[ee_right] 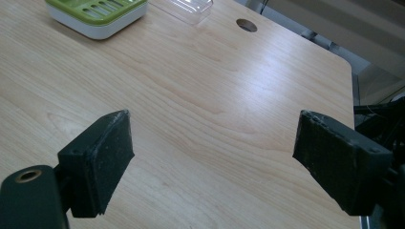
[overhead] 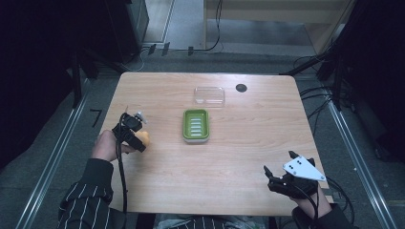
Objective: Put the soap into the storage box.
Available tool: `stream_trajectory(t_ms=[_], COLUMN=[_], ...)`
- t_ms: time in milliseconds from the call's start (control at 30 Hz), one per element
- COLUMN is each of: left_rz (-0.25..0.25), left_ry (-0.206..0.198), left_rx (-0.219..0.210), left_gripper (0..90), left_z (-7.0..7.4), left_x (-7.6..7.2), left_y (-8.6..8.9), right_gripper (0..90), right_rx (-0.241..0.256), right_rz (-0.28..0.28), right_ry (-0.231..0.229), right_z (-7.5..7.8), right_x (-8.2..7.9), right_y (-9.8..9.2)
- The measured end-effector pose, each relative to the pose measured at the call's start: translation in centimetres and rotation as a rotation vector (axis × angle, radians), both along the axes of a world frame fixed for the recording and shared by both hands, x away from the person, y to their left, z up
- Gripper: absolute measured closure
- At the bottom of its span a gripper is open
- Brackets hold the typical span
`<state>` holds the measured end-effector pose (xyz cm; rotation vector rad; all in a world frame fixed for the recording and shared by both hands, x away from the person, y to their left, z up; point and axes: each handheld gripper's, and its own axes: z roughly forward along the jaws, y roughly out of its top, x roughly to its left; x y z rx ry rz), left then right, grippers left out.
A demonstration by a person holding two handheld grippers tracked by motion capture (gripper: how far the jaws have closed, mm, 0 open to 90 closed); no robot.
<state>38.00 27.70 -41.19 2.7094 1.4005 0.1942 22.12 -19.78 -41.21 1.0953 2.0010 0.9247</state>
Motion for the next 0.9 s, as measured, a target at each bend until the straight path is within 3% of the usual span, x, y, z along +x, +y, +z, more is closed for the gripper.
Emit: stream_trajectory(t_ms=[900], left_rz=[-0.098], left_ry=[-0.018], left_rx=[-0.013], left_gripper=[39.4], left_z=[1.5], left_x=[0.1], left_y=[-3.6], right_gripper=[13.7], right_rx=[-0.004], right_rz=[0.002], right_ry=[0.000], right_z=[0.0], right_x=[0.0], right_y=[0.0])
